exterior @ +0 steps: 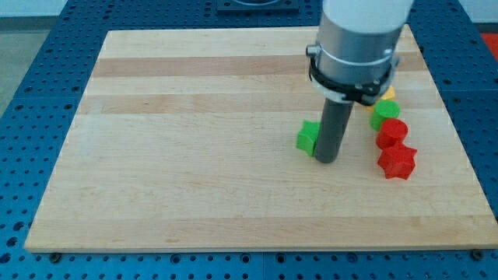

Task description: Push the green star parallel to the blue cube

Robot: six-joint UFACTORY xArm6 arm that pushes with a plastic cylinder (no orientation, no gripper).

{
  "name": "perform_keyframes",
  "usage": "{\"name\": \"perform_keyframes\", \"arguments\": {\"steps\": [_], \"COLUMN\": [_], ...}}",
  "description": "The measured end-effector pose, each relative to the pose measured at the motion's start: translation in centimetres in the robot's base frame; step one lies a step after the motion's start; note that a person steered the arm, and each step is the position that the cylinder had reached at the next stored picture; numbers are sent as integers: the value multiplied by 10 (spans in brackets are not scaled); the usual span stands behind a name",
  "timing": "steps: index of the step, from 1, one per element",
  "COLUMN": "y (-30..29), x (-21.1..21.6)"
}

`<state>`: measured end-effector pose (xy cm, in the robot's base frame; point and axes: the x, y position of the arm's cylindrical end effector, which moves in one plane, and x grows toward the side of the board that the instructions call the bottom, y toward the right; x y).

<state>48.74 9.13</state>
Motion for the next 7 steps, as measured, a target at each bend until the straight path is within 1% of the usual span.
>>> {"name": "perform_keyframes", "arguments": {"steps": [1, 2, 4, 5, 7], "y": [-17, -37, -96, -100, -86], "x": [-21, -51, -94, -136, -230]}}
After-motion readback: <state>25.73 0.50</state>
